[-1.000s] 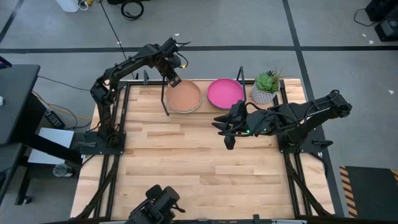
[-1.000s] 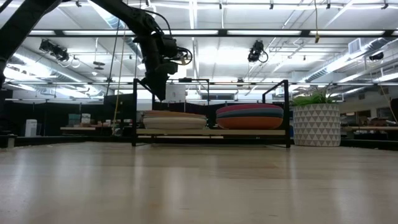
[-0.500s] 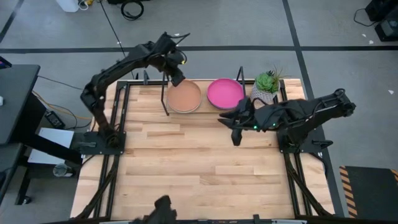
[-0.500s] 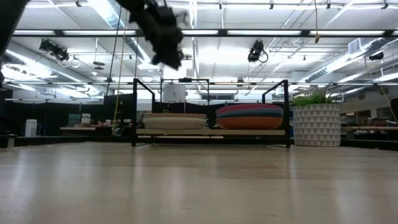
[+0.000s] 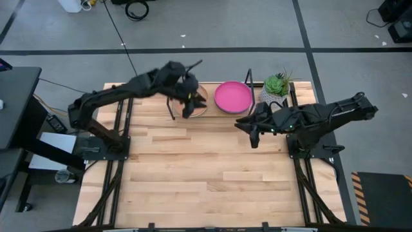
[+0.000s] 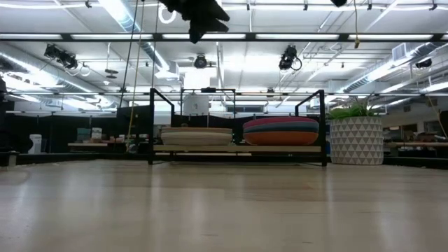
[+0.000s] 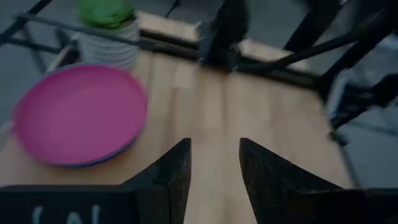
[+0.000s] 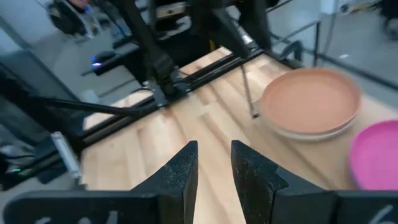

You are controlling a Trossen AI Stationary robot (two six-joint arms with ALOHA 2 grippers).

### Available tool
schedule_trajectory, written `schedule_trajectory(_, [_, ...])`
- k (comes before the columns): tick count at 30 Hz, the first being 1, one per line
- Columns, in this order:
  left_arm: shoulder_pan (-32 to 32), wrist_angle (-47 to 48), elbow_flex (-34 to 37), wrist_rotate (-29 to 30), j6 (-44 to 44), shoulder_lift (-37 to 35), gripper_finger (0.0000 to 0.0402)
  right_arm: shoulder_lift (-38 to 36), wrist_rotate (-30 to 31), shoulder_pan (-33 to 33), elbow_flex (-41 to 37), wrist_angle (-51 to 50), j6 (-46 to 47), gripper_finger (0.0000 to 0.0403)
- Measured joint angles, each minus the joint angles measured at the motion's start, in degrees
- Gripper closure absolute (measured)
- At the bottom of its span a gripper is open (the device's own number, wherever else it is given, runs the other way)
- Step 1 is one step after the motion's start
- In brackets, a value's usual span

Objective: Place and stack plates onto a shelf
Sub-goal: Return to Home Position

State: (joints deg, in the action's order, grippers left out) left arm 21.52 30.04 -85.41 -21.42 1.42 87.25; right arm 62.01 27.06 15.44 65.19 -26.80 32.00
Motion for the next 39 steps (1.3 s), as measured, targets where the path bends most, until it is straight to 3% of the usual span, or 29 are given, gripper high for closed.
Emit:
schedule_trajectory(5, [-6.6,-13.9,10.4,2.0,10.1,-4.7,0.026,-6.6,-3.1,-0.3,-10.9,8.2,4.4,0.03])
schedule_trajectory(16, [-14.9,-29.9,32.6,18.2,26.2,-19.9,0.026,-21.7,-5.0,-0.3,-27.8,18.6,11.2,0.03])
schedule_trajectory(24, [-16.0,-34.3,46.5,27.3,34.1,-32.1,0.026,-30.2,-4.1,-0.3,-33.1,21.3,11.9,0.03])
schedule_trajectory(39, [-15.9,-41.0,65.7,33.2,42.7,-48.7,0.026,-41.0,1.9,-0.3,-40.8,21.6,12.8,0.03])
